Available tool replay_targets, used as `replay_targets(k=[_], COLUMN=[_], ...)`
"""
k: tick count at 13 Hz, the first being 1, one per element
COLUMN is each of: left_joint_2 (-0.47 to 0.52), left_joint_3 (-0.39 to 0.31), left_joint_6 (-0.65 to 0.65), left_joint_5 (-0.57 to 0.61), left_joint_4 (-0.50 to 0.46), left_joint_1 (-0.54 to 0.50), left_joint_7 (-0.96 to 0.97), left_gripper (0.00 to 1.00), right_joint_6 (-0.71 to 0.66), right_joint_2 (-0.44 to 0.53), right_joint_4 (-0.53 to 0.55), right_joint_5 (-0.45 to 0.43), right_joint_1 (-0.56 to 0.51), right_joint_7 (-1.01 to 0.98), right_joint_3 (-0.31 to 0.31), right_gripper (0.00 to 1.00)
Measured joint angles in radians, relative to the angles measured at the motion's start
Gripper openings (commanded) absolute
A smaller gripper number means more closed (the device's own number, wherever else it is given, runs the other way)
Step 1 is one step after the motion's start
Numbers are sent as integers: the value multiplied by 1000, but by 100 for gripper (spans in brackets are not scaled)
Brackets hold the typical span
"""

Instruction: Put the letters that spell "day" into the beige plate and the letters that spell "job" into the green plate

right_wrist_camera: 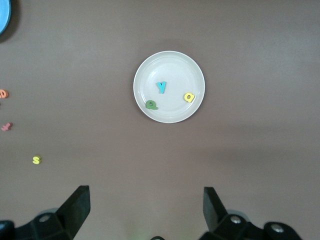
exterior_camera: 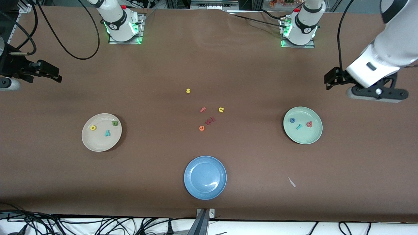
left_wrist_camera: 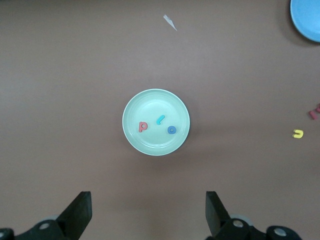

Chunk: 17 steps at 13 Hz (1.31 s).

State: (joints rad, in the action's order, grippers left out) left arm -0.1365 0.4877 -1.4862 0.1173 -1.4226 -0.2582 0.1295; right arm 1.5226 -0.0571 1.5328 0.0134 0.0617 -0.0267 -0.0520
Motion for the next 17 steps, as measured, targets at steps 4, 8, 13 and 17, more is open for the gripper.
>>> replay_targets(k=[4,8,13,17], left_joint_2=[53,118,158,170], left_joint_3=[-354,-470,-460,-442], left_joint_6=[0,-53,-79,-80], left_joint_5=[-115,-117,-117,-117], left_joint_4=[3,-74,-172,-185], left_joint_1=[241,326,337,325], left_joint_7=[2,3,3,3], left_gripper=[100,100,100,100], right_joint_6=[0,-1,-1,-1], right_joint_2=[-2,-11,-11,-11], right_joint_4=[0,0,0,0], right_joint_5=[-5,-8,-8,-8], right_joint_1=[5,7,8,8], right_joint_7=[-19,-20,-21,-21], right_joint_3=[3,5,9,9], right_gripper=[100,100,100,100])
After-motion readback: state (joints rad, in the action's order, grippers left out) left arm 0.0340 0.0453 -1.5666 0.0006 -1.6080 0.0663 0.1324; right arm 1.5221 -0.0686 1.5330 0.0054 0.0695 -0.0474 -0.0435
